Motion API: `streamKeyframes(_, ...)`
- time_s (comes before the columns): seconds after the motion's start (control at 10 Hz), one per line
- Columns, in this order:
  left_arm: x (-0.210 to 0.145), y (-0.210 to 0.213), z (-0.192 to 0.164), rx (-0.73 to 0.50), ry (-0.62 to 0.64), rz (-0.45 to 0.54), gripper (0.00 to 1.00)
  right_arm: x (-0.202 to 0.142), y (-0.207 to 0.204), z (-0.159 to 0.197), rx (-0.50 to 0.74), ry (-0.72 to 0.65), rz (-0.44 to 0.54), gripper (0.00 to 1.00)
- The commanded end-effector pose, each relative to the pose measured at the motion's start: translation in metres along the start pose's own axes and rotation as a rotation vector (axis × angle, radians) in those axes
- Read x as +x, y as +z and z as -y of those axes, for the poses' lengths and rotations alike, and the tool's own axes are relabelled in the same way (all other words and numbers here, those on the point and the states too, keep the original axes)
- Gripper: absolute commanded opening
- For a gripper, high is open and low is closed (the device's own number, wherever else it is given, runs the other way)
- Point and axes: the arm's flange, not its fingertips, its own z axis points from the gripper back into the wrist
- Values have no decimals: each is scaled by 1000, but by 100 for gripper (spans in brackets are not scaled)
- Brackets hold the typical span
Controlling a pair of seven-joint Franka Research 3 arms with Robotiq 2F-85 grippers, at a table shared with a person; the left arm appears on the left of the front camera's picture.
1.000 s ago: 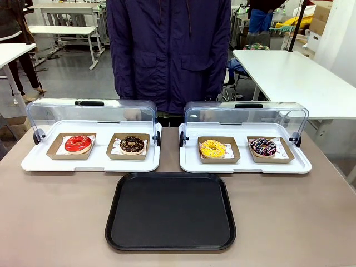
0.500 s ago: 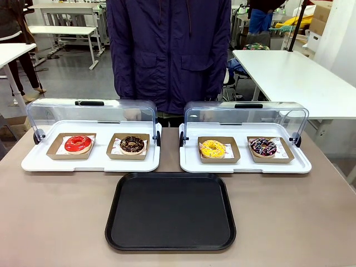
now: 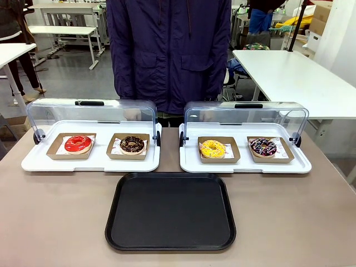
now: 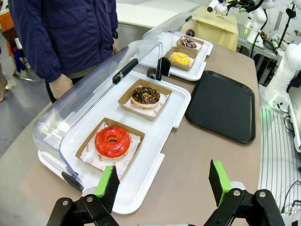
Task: Move the third donut from the left to the tray.
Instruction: Pick up the Paper togo box containing the Donut indicated by the person and place it on the Handle tray.
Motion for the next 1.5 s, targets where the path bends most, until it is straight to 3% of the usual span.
streamKeyframes(0.0,2,2,1,-8,-13,7,100,2,-1,3,-4,25,27,100)
streamKeyframes(1.4,2,2,1,-8,-13,7,100,2,-1,3,-4,25,27,100)
